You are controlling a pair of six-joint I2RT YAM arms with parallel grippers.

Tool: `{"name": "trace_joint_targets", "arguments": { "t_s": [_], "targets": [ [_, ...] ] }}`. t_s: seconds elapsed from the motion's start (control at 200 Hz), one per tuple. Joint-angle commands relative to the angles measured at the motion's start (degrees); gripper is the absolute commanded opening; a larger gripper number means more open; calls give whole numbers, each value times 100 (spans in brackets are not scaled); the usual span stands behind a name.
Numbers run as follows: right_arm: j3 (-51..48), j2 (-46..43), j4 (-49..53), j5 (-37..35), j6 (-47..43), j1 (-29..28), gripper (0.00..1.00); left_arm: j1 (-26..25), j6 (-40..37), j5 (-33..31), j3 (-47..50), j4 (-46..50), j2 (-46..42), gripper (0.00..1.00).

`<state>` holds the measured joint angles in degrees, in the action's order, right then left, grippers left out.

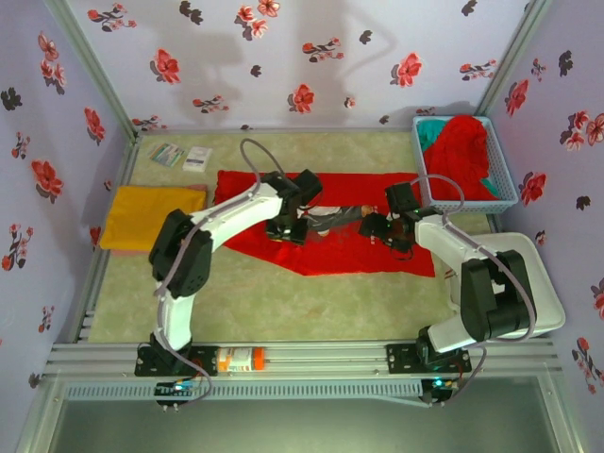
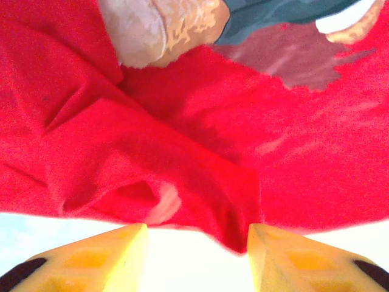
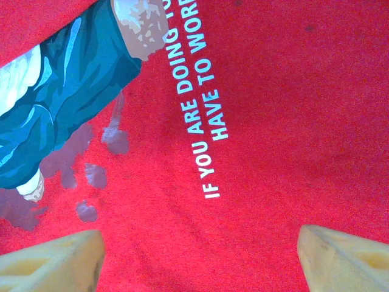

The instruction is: Fold and stack the t-shirts

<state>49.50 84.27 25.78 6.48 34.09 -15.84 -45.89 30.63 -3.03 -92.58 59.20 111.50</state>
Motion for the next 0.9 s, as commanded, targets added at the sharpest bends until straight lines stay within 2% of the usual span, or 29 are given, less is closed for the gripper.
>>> {"name": "trace_joint_targets", "arguments": {
  "t_s": [0.0,0.145,0.285,0.395,0.465,0.73,0.895],
  "targets": [
    [12,81,-2,79,-34,2,83,91,-280,-55,638,-376,-1064,51],
    [16,134,-70,125,6,-3,83,511,127,140,1956,-1195,-2062,50],
    [27,154,-90,187,23,-6,83,889,342,247,3080,-2070,-2505,48],
    [51,79,20,91,19,-6,84,1081,496,306,3478,-2461,-2375,48],
    [44,-2,82,17,0,-6,84,1192,736,602,3571,-2692,-2268,48],
    [-54,-166,154,-59,-7,6,84,1793,2500,1720,4453,-4629,-2242,44],
    [-28,-167,184,-86,-64,10,84,1855,2717,1895,4511,-4991,-2005,41]
  ]
}}
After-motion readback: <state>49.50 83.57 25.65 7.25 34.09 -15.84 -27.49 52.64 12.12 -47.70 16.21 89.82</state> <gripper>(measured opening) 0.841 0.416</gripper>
